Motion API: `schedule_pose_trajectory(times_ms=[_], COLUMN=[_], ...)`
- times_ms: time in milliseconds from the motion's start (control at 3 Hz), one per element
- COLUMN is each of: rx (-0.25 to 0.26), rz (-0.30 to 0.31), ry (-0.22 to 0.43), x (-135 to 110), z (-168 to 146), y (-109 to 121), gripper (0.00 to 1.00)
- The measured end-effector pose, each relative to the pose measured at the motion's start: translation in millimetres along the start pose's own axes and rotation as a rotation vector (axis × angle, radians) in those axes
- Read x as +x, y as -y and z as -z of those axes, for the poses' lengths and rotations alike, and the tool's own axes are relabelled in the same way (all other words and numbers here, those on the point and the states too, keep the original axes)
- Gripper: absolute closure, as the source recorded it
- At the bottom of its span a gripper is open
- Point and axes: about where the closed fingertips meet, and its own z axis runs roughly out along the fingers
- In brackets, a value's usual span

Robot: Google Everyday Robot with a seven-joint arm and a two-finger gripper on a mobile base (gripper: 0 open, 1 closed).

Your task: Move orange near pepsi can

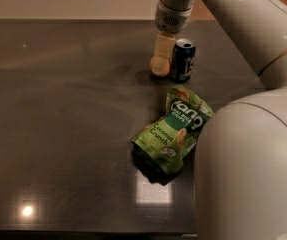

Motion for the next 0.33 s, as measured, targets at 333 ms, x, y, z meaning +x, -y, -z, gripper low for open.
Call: schedule_pose_trajectory(times_ms=[333], rx=[0.001], rz=[0.002], ry=[0.001], x=[-0.3], z=[0.9], y=[-0.1], gripper=[0.0])
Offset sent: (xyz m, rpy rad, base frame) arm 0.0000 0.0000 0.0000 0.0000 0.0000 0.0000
